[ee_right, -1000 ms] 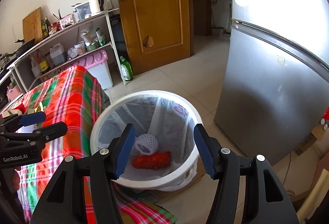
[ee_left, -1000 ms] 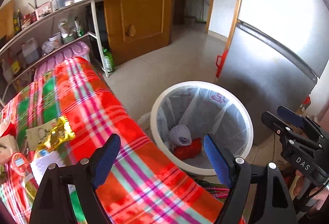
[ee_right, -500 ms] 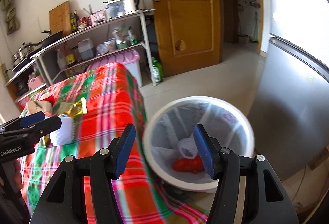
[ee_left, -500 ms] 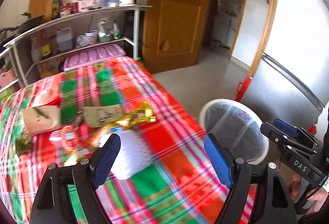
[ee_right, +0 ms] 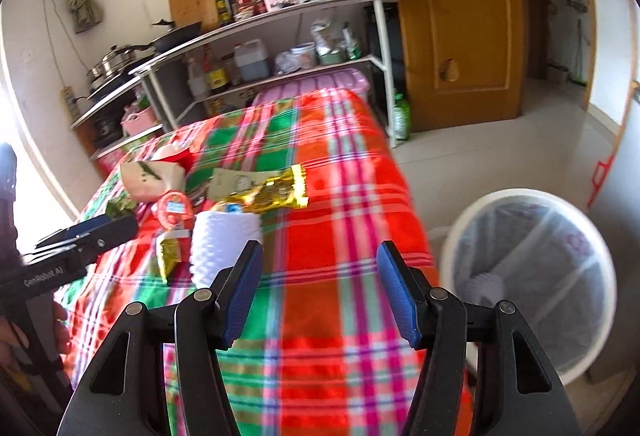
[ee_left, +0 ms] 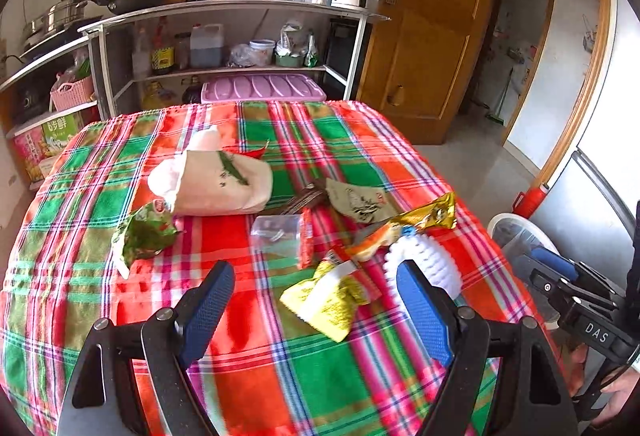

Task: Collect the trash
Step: 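Return to the table and grasp the second white foam net with the right tool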

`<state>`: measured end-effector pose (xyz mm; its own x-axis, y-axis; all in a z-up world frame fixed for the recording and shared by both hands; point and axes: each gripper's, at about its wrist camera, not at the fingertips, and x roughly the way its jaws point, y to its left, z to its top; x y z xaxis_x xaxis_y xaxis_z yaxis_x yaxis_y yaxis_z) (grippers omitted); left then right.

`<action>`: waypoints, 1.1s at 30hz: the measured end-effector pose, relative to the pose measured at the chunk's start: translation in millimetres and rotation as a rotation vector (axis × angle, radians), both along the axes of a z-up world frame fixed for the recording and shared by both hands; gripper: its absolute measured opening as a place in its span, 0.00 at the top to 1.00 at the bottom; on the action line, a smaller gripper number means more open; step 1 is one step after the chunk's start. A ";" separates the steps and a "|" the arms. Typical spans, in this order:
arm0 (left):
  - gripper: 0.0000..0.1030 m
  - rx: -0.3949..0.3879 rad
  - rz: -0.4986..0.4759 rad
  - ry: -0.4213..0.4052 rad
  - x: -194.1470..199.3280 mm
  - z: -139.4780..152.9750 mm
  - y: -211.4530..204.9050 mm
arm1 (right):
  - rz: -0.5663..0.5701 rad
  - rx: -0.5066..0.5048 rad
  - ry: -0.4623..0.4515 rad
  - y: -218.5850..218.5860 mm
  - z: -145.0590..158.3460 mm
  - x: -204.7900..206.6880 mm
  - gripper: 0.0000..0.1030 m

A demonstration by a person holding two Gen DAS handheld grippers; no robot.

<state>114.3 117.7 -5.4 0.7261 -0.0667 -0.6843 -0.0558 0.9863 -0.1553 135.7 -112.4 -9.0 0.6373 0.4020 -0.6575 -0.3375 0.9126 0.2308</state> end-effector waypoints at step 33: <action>0.20 -0.084 -0.058 0.095 17.0 -34.6 17.4 | 0.211 0.082 0.158 65.3 -34.7 27.5 0.77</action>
